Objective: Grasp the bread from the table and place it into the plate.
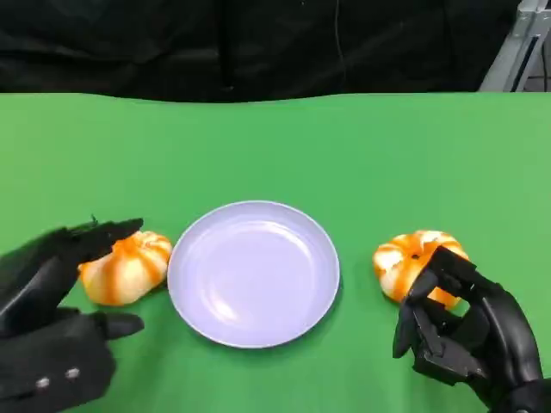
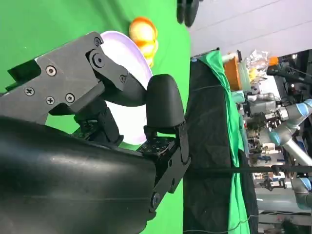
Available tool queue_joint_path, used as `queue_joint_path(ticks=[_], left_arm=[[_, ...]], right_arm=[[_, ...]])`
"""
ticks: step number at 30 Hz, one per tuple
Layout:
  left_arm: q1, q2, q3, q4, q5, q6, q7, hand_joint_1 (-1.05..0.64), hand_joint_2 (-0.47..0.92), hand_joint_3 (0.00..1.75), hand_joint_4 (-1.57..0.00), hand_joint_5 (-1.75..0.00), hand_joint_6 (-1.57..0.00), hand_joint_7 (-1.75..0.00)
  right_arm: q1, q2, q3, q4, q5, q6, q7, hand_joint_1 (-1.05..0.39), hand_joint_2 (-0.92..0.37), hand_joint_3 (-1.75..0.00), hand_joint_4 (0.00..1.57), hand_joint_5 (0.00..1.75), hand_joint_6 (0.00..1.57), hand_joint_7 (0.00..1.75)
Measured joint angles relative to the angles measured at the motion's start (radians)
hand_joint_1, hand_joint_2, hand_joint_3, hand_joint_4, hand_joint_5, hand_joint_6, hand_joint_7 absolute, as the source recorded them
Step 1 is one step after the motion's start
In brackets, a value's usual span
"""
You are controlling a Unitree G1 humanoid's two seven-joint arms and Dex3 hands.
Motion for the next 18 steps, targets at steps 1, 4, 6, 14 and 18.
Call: queue_joint_path(ticks=[1,4,6,14,18], left_arm=[[-0.021,0.010,-0.017,0.021,0.031,-0.002,0.022,-0.87,0.90,0.02,-0.31,-0.09,-0.46,-0.01],[-0.090,0.027,-0.067,0.100,0.100,-0.012,0.075,-0.86,0.90,0.01,-0.34,-0.08,-0.47,-0.01],[-0.149,0.035,-0.110,0.171,0.140,-0.027,0.104,-0.87,0.91,0.01,-0.35,-0.07,-0.48,-0.01],[-0.377,0.046,-0.284,0.547,0.252,-0.066,0.228,-0.89,0.92,0.05,-0.39,-0.05,-0.49,-0.01],[-0.448,0.029,-0.343,0.698,0.259,-0.071,0.270,-0.89,0.92,0.06,-0.42,-0.06,-0.51,-0.01]], right_arm=[[0.000,0.000,0.000,0.000,0.000,0.000,-0.001,-0.11,-0.60,-1.13,0.84,1.75,0.61,1.75],[0.000,0.000,0.000,0.000,0.000,0.000,-0.002,-0.12,-0.60,-1.12,0.83,1.75,0.60,1.75],[-0.001,0.000,0.000,0.001,-0.001,0.000,-0.003,-0.12,-0.60,-1.12,0.83,1.75,0.60,1.75],[-0.001,0.002,0.005,0.000,-0.006,0.001,-0.014,-0.10,-0.60,-1.13,0.84,1.75,0.61,1.75],[-0.001,0.003,0.007,-0.001,-0.010,0.001,-0.017,-0.10,-0.60,-1.13,0.84,1.75,0.62,1.75]])
